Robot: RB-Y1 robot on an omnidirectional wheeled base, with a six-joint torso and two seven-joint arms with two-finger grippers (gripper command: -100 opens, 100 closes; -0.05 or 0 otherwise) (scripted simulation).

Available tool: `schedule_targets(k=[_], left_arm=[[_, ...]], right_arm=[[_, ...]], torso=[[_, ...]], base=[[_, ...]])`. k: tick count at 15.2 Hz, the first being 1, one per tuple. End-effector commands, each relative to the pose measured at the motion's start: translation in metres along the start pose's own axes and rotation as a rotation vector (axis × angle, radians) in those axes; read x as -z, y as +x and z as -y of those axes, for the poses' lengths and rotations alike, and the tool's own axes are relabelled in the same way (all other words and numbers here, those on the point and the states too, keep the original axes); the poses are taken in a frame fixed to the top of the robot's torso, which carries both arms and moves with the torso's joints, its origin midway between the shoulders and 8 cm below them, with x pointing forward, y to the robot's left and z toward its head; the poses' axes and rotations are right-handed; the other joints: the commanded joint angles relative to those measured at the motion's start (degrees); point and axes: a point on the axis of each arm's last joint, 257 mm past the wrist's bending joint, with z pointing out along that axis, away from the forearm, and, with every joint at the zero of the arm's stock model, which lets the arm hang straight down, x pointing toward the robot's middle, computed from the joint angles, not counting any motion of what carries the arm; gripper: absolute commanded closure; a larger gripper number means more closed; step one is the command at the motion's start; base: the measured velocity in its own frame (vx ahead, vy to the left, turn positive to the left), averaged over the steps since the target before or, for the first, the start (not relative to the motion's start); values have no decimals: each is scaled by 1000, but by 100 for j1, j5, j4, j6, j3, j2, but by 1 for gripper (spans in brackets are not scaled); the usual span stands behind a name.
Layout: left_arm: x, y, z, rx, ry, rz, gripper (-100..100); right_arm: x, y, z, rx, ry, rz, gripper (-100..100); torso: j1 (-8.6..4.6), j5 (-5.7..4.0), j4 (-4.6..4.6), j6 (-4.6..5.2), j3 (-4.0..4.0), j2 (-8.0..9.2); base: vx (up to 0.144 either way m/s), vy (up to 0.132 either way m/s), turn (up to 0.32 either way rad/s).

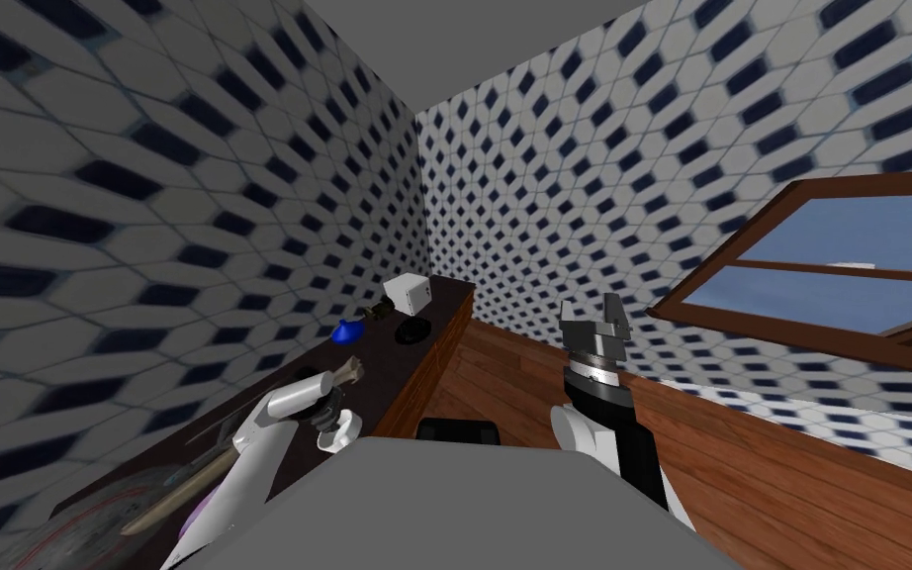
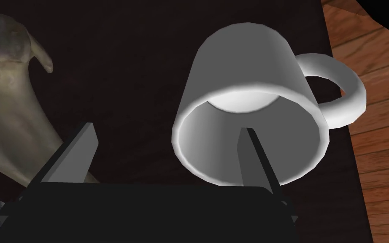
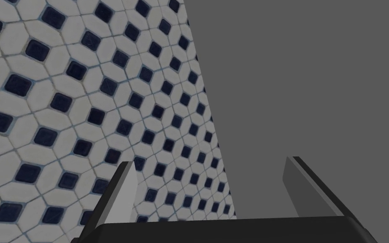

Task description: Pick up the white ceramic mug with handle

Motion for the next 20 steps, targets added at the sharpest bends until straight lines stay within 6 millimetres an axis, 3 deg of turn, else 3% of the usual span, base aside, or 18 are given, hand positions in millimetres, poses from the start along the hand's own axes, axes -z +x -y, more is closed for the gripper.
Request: schedule_targets(k=[1,7,14,15,19,20], left_arm=[[-3,0,-14,17,-60,-5,-100],[-5,0,-35,44,-152,-15,-100],[-21,4,-38,38,-135,-13,-100],[-22,4,-38,37,-133,-13,100],[-22,5,-39,37,-136,-14,100],[-14,2,-34,38,-134,-14,100]], right_arm=[[0,0,0,0,0,0,0],[0,0,0,0,0,0,0],[0,0,0,0,0,0,0],[0,0,0,0,0,0,0],[0,0,0,0,0,0,0],[0,0,0,0,0,0,0]], torso=[[0,0,0,0,0,0],[0,0,0,0,0,-1],[-9,-1,1,-1,4,7],[-11,-2,2,-1,4,8],[-2,2,0,2,0,0],[0,2,1,2,-1,-2]], base=[[26,33,-69],[21,34,-56],[4,17,2],[0,0,0],[-1,0,3],[-3,-12,-11]])
